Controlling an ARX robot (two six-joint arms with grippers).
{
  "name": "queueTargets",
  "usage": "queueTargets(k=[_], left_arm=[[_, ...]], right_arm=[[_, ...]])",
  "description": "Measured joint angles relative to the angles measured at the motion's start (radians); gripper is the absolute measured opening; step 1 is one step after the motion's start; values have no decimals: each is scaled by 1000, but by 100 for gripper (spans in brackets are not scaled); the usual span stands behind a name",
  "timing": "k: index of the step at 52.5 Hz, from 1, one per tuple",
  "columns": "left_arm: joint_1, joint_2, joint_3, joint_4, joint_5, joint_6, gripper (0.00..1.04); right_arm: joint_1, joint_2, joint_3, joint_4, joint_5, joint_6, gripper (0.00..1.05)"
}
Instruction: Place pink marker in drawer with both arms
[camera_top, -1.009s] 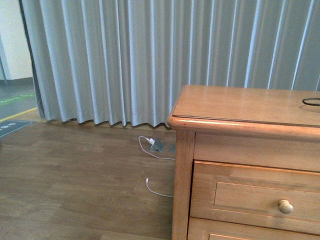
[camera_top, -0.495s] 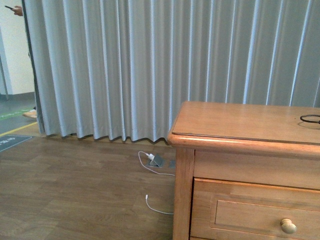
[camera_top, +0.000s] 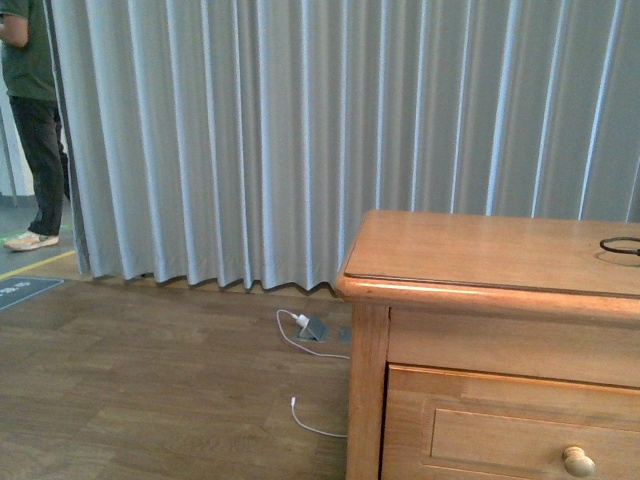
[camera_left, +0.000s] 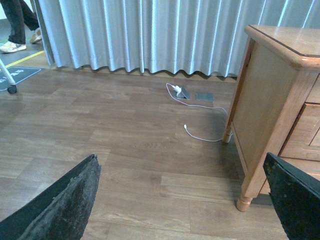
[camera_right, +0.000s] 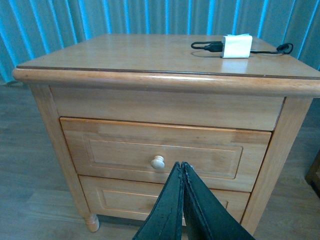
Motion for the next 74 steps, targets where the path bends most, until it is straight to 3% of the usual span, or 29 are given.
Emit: queueTargets(k=[40, 46, 68, 74], left_arm=[[0, 0, 0, 0, 0, 0, 99], [0, 0, 0, 0, 0, 0, 99], [0, 0, 0, 0, 0, 0, 99], [0, 0, 0, 0, 0, 0, 99]], right_arm=[[1, -291, 0, -286, 3, 0, 1], [1, -432, 1, -453, 3, 0, 1], [2, -460, 1, -461, 3, 0, 1], [2, -460, 1, -461, 3, -2, 29]])
